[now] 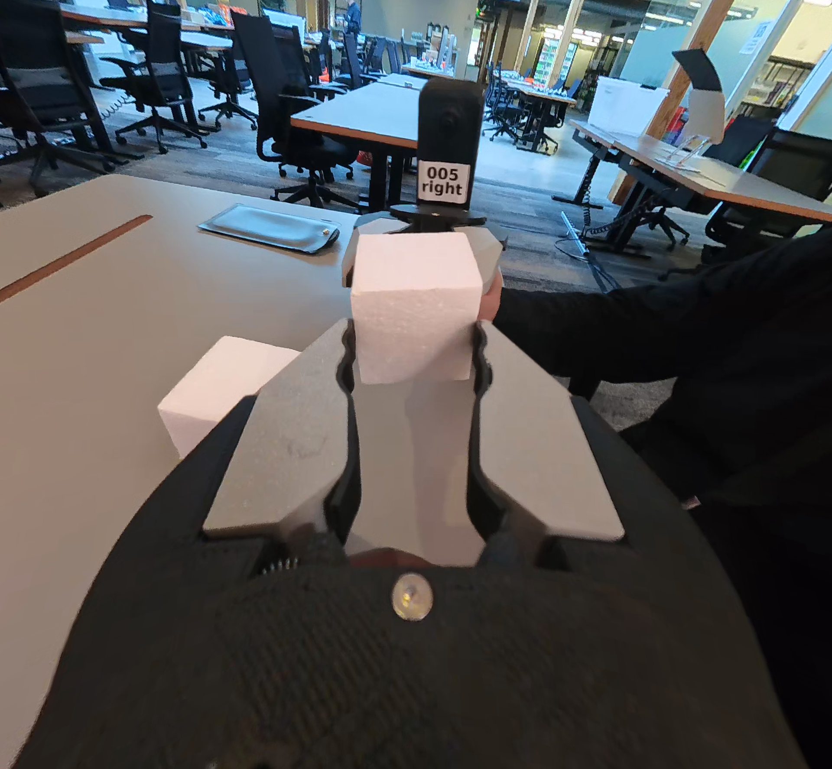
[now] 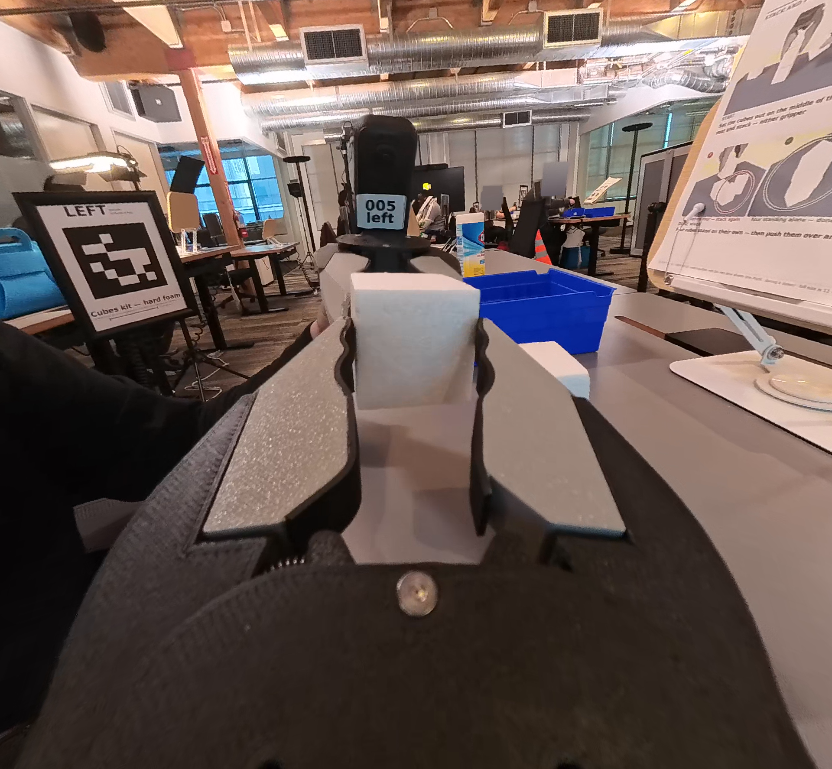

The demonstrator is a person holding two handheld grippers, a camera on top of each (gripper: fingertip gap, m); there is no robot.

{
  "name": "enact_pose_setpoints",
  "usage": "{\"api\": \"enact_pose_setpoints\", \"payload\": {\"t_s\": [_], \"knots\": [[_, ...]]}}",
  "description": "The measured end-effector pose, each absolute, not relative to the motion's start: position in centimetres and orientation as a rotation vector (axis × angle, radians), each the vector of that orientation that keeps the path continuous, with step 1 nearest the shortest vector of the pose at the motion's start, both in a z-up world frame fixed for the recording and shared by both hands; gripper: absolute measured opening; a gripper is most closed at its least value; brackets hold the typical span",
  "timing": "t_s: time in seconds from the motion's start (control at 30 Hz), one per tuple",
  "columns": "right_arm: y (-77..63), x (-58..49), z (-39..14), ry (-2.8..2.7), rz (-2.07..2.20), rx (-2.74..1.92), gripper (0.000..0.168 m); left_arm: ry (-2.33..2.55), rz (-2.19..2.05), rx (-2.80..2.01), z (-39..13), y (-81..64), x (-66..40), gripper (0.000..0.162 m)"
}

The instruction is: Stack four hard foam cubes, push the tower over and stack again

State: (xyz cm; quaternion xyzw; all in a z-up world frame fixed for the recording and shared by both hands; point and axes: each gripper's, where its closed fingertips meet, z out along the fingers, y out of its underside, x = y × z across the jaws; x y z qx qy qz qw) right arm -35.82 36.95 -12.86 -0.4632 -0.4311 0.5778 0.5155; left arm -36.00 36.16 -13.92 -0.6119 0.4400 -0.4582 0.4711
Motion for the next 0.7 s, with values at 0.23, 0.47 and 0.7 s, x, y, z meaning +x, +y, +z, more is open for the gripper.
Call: {"api": "enact_pose_setpoints", "payload": {"t_s": [0.23,0.47,0.7], "knots": [[37.2,-35.8,-12.9,-1.024,1.366,-1.123,0.052,1.030,-1.133,-1.509,-13.8,36.8,-36.1,0.056],[37.5,-36.2,-13.4,-1.034,1.297,-1.138,0.052,1.005,-1.166,-1.525,-14.1,37.1,-36.2,0.057],[37.5,-36.5,-13.7,-1.032,1.301,-1.158,0.052,1.055,-1.050,-1.544,-15.0,37.3,-35.9,0.057]]}}
